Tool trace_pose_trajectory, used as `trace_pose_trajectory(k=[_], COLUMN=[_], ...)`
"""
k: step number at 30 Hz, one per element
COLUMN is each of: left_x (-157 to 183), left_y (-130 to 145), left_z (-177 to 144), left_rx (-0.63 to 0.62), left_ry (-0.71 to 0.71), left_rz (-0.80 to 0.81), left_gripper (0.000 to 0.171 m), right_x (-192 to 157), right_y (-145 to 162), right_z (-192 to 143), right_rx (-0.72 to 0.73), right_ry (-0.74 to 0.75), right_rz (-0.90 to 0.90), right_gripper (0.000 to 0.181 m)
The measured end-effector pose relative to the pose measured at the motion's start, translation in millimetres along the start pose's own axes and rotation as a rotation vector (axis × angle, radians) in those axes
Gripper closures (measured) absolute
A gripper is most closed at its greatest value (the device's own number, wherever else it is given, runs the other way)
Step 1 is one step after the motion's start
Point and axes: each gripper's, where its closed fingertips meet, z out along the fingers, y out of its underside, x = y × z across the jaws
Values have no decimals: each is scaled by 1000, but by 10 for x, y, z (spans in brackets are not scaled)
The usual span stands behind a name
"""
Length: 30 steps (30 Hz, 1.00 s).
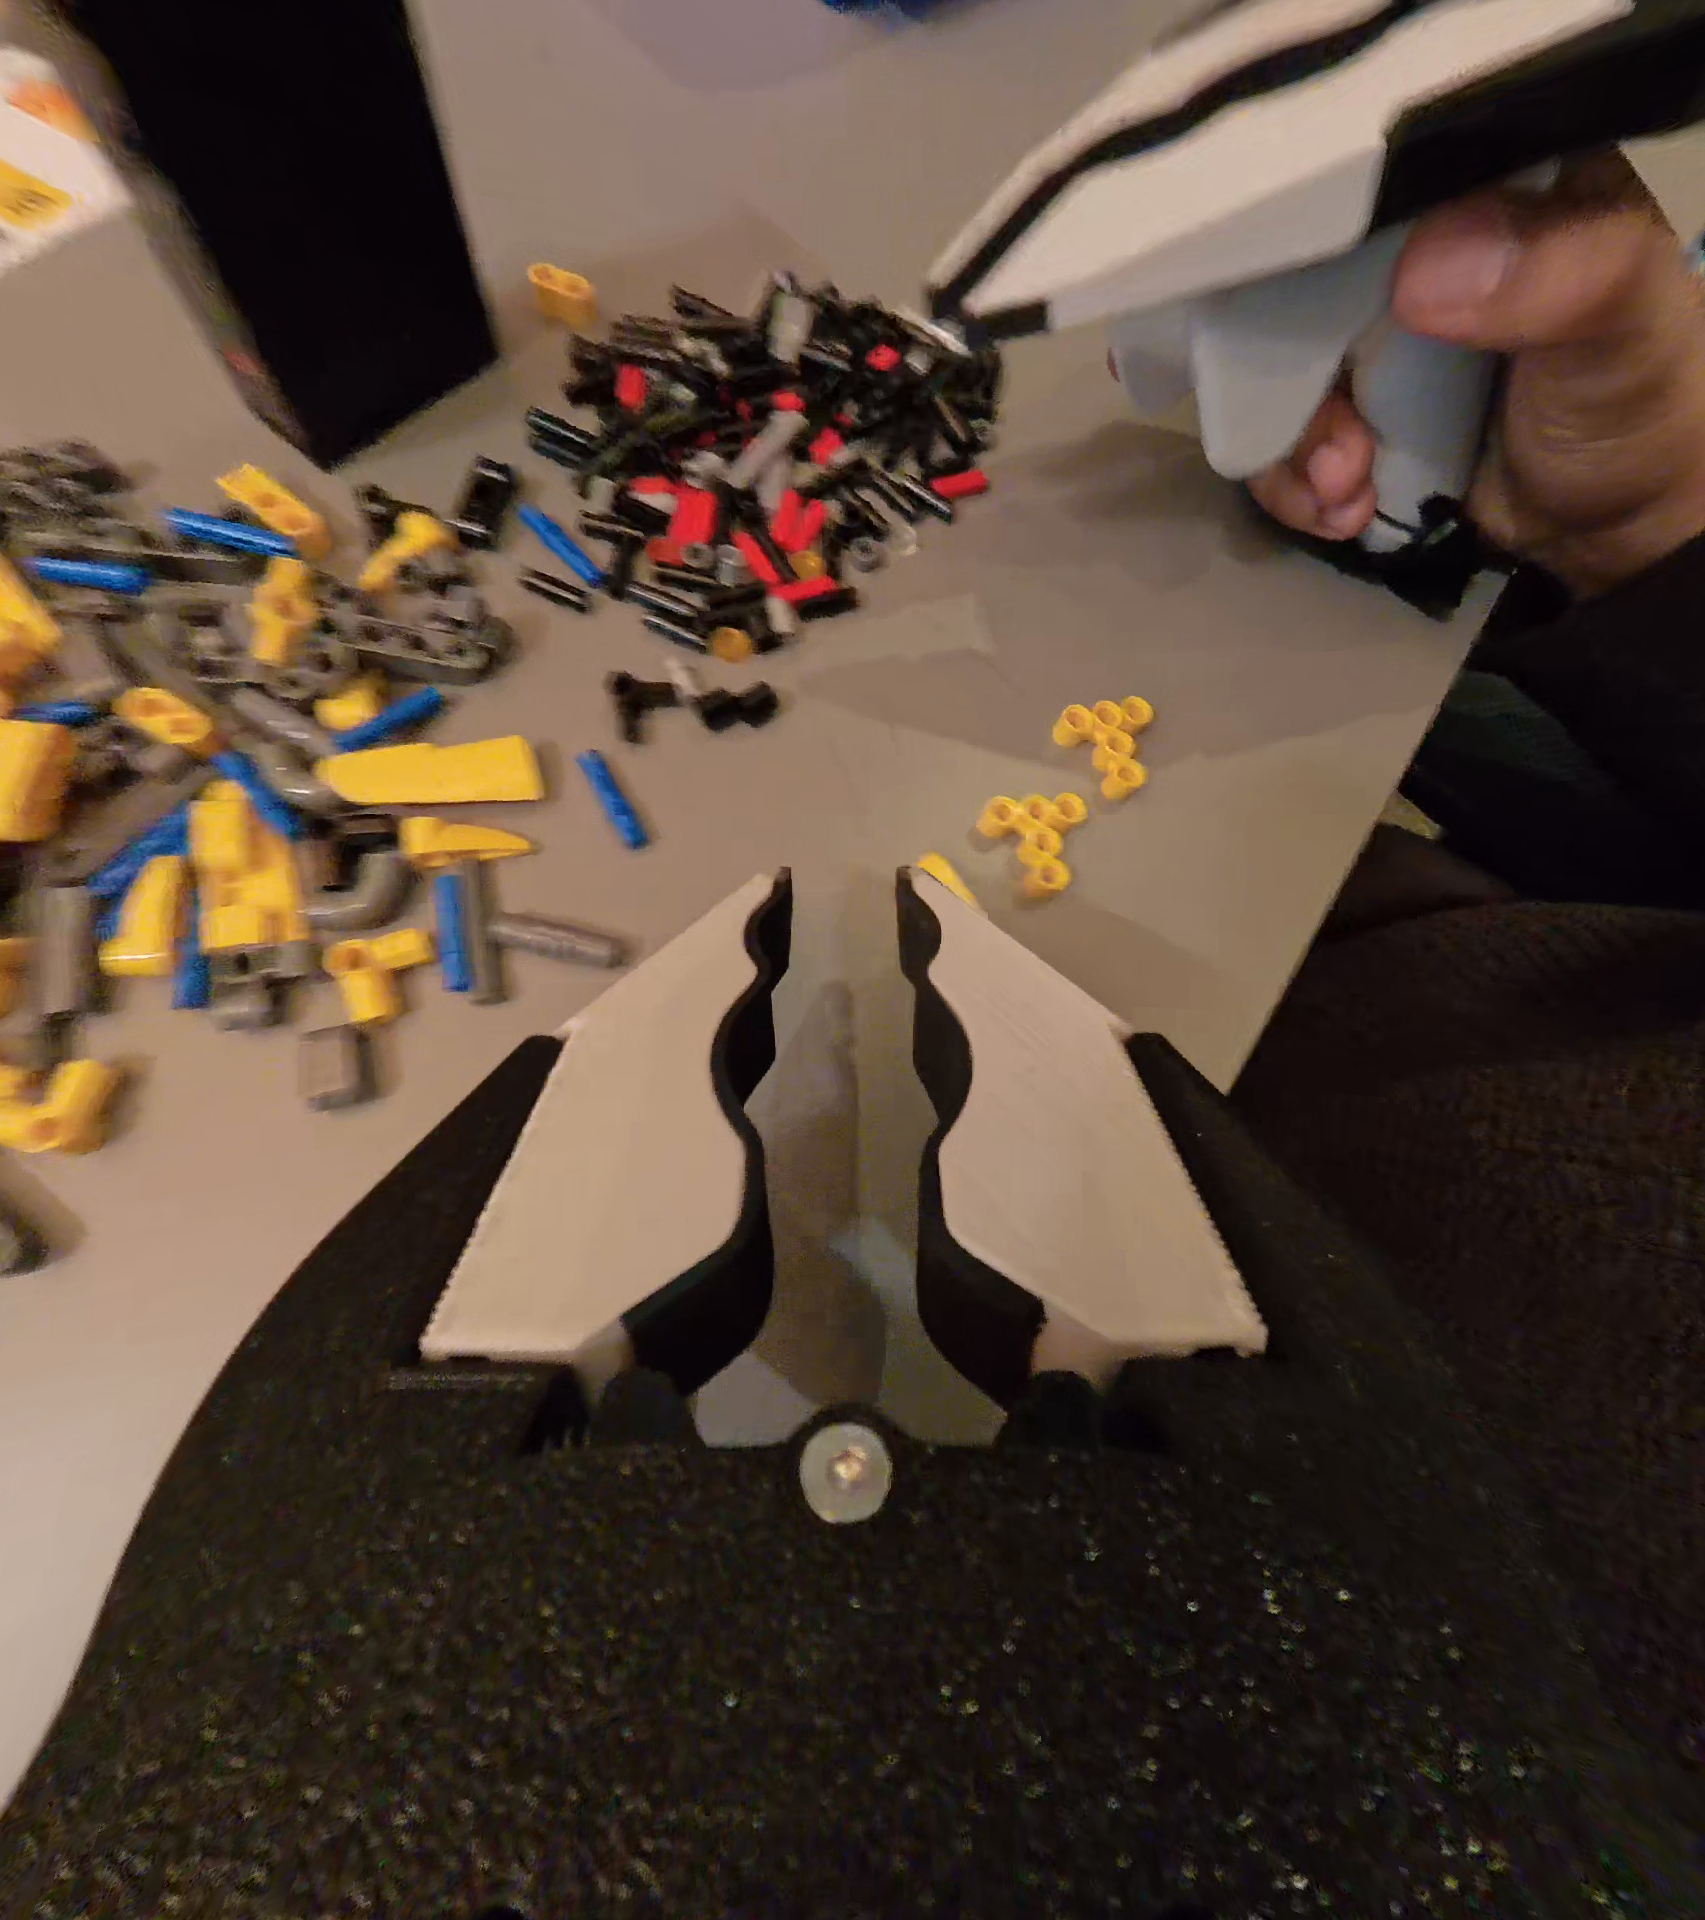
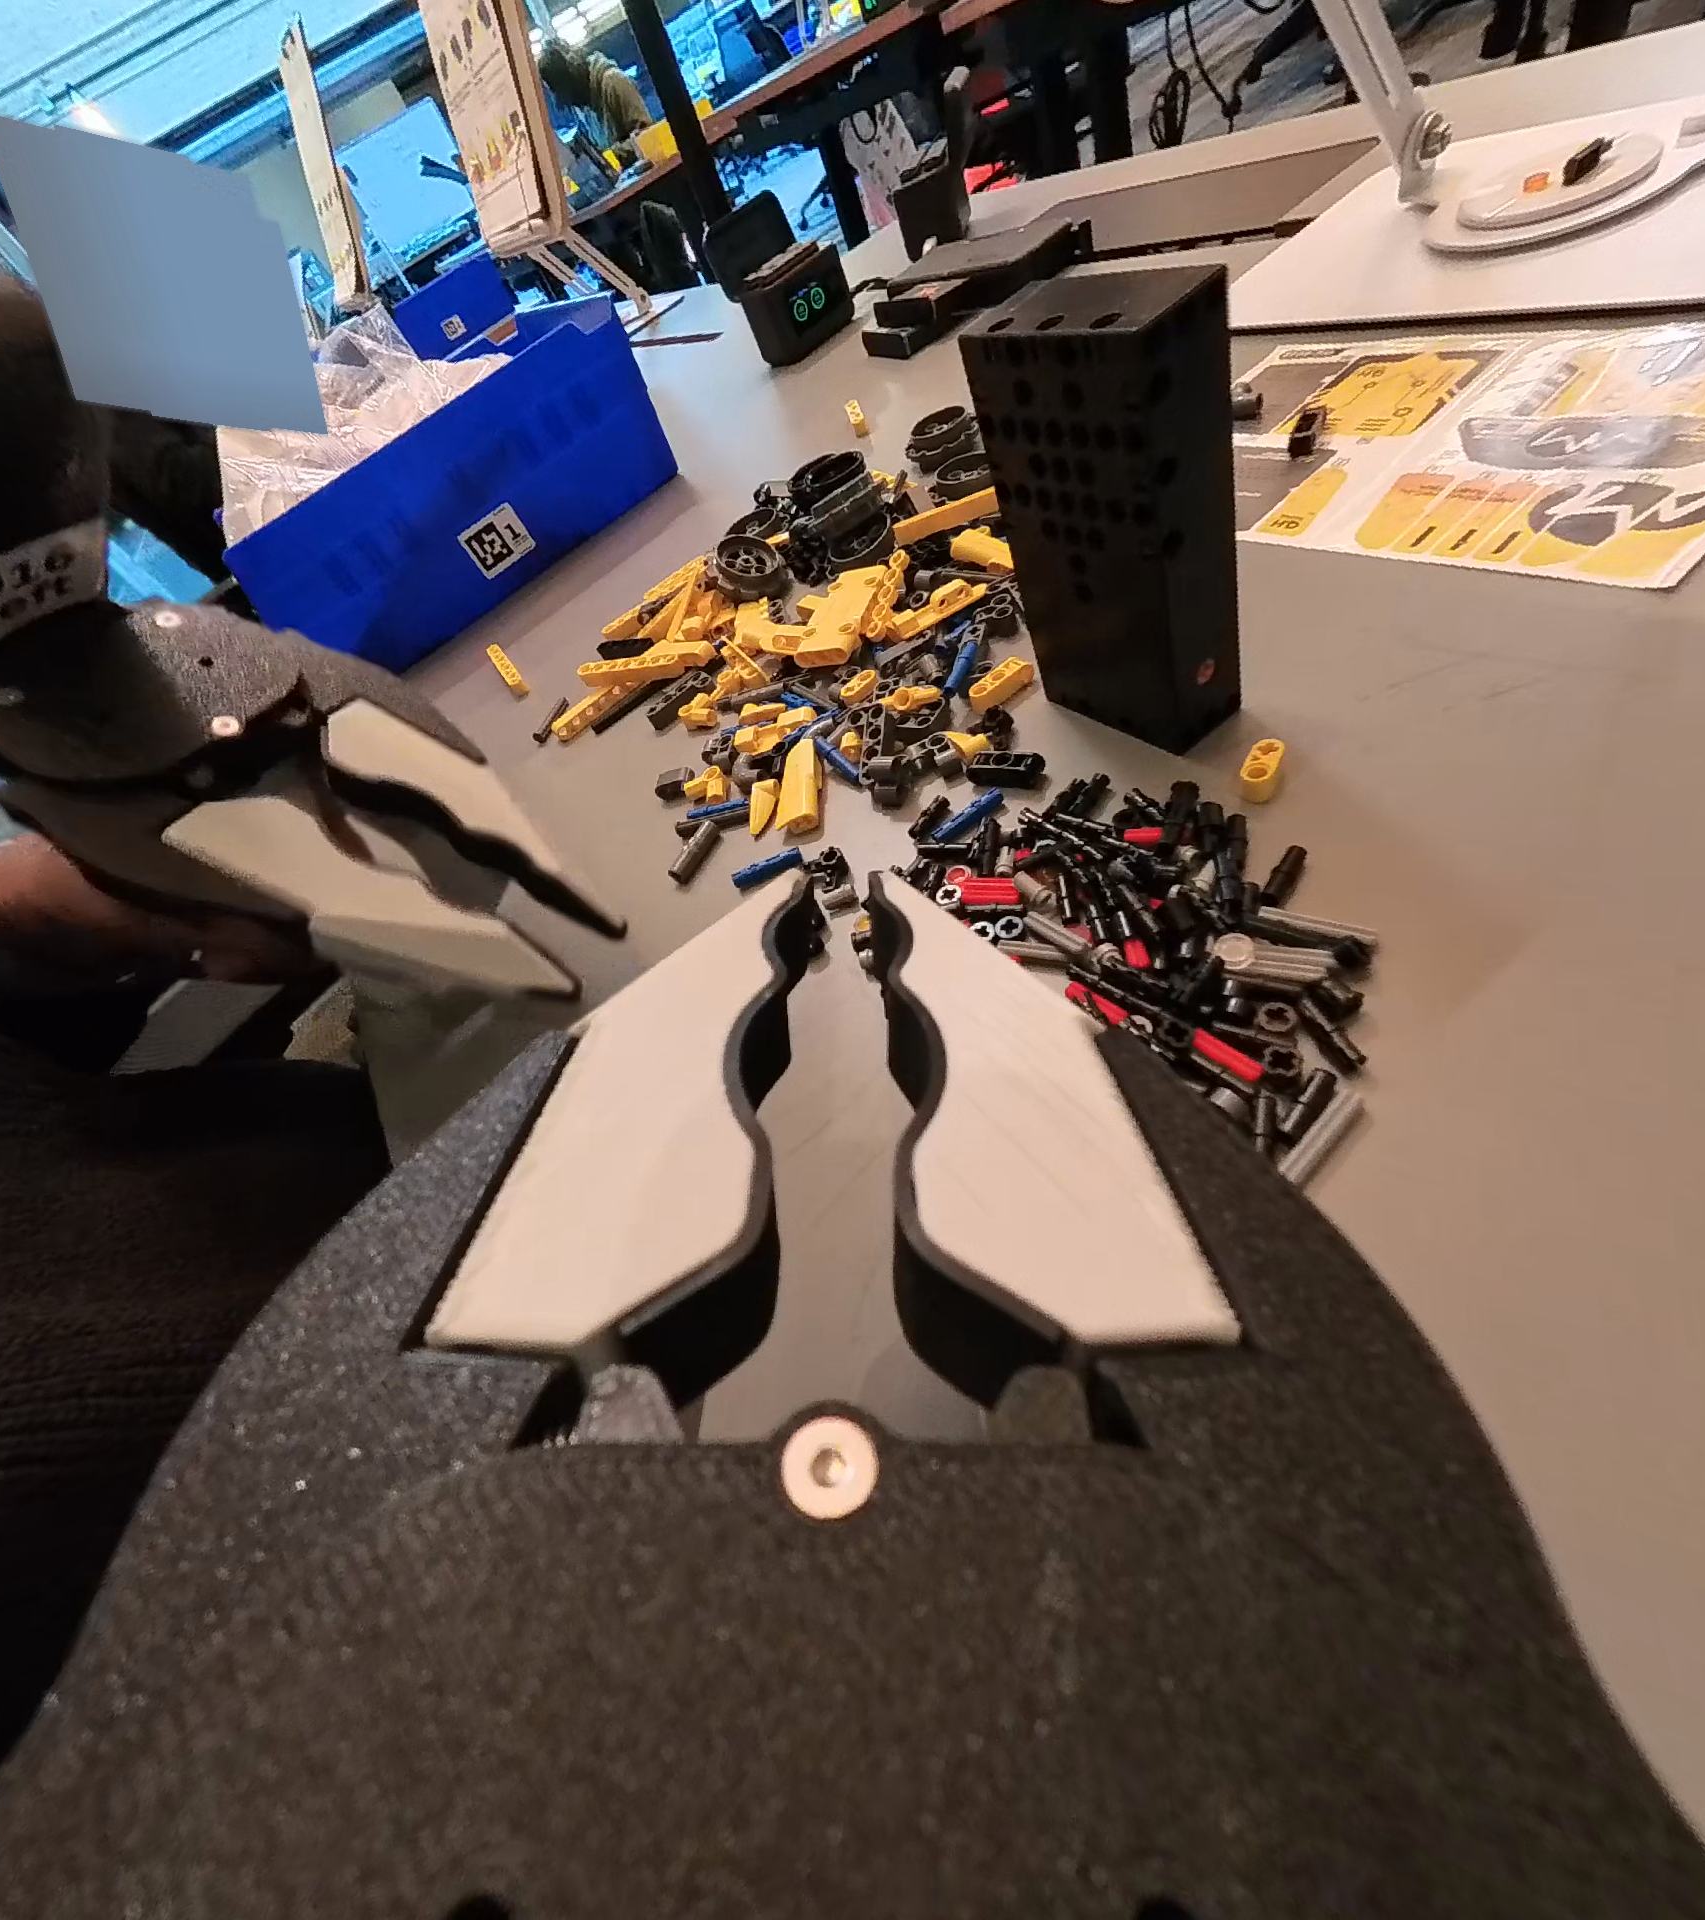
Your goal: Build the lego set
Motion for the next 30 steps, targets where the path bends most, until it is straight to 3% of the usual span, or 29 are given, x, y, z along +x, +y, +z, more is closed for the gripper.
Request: trace_pose_trajectory(k=[5, 9, 17, 21, 30], left_x=[-639, -952, -1069, -1093, -1322], left_y=[-196, -121, 52, 47, -299], left_z=[-333, -451, -454, -442, -763], left_rx=[138, 167, 147, 152, 342], left_ry=[-149, -214, -254, -236, -303], left_rz=[-116, -192, -202, -213, -107], left_gripper=[152, 152, 152, 152, 153], right_x=[13, 25, 46, 29, -3], right_y=[-14, -10, 21, 131, 197], right_z=[-12, -8, 19, 102, 206], right_rx=[11, 8, -17, -102, -170], right_ry=[2, 31, 54, 44, 51], right_rz=[9, -12, -20, -27, -98], right_gripper=[171, 171, 169, 150, 133])
